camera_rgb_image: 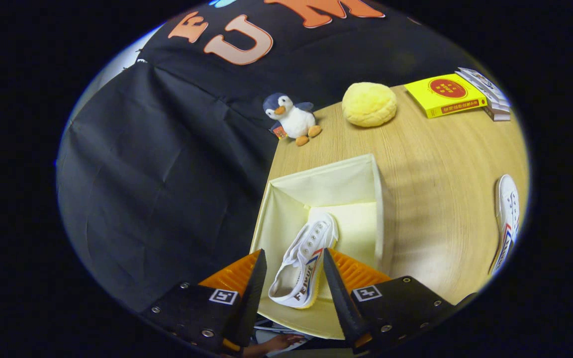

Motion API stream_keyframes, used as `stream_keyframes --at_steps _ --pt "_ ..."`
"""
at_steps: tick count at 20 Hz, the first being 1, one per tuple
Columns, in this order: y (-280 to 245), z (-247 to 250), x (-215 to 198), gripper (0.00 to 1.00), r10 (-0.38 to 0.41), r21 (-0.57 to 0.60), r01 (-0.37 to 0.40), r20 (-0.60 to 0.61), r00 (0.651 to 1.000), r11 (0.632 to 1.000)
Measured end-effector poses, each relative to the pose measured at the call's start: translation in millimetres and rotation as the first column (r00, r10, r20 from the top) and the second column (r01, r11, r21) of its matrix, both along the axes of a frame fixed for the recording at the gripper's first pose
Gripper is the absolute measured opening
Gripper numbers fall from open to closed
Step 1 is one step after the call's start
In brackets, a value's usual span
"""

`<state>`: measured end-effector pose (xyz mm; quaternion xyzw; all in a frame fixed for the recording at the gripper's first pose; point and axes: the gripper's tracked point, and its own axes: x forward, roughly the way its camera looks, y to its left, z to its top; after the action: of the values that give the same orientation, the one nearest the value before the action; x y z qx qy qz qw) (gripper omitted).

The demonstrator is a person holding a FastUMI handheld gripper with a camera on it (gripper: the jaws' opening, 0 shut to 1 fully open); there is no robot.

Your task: Open the storage box then place both shoes into the box .Put the left shoe in first, then the right shoe, with the right side of both shoes facing outward in a uniform manner.

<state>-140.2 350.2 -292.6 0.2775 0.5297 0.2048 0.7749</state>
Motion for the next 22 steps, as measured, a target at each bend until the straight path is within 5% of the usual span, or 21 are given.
stream_keyframes --at_steps 7,13,18,22 --pt "-123 -11 0 0.87 -0.081 -0.099 0.091 0.1 0.992 0.991" --pt "-256 -74 -30 0.88 -0.151 -0.349 0.17 0.082 0.985 0.921" --pt "-339 -121 -71 0.78 -0.174 -0.502 0.166 0.031 0.984 0.849" --pt "-359 -151 -87 0.7 -0.12 -0.572 0.103 0.009 0.993 0.814"
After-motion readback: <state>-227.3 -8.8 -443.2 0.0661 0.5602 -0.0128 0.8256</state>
